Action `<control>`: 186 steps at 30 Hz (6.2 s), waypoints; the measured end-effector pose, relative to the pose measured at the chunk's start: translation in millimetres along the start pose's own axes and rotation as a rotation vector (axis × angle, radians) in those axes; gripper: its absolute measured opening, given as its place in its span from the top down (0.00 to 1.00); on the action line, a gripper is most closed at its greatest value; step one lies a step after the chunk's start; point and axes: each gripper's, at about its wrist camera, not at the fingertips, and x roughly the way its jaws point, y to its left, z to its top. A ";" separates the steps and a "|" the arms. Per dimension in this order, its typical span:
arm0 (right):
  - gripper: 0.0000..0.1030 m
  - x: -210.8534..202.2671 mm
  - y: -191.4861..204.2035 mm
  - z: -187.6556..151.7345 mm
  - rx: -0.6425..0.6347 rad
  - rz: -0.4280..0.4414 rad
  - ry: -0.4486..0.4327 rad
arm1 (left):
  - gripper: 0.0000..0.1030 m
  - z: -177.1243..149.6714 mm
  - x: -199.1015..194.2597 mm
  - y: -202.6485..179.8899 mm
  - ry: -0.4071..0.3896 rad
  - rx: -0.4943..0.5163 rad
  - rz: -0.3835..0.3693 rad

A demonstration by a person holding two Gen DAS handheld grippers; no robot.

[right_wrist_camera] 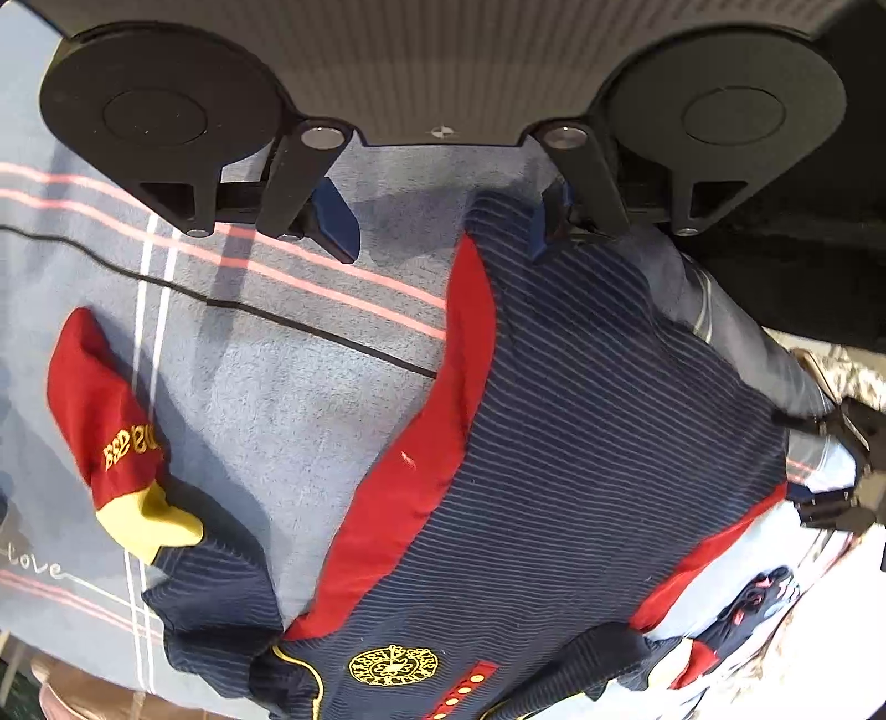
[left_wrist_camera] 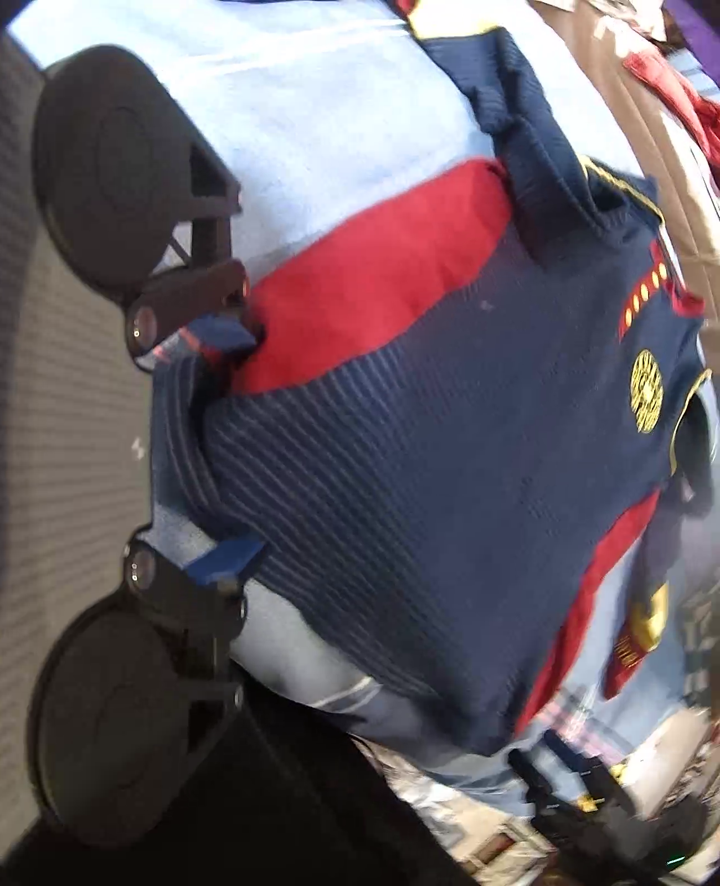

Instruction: Fold small clothes

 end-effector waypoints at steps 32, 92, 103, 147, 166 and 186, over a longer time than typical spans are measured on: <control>0.19 -3.7 -22.6 -14.3 0.205 0.117 -0.018 | 0.48 -51.9 -65.9 52.3 0.049 -0.553 -0.142; 0.97 -143.2 -171.2 84.5 0.409 0.580 -0.080 | 0.00 267.0 31.5 -68.7 0.029 -0.263 0.167; 0.97 -50.3 -37.7 178.3 0.332 0.815 -0.039 | 0.00 214.7 -13.0 -3.3 0.076 -0.331 0.451; 0.08 10.1 -66.8 132.2 0.651 0.096 -0.209 | 0.99 134.8 64.6 81.0 0.211 -0.329 -0.199; 0.32 73.4 -135.3 306.6 0.558 -0.195 -0.051 | 0.99 145.4 -48.8 102.2 0.018 -0.401 -0.037; 0.28 37.6 -167.5 318.4 0.428 -0.459 -0.139 | 0.70 149.2 -6.6 125.7 0.034 -0.479 0.062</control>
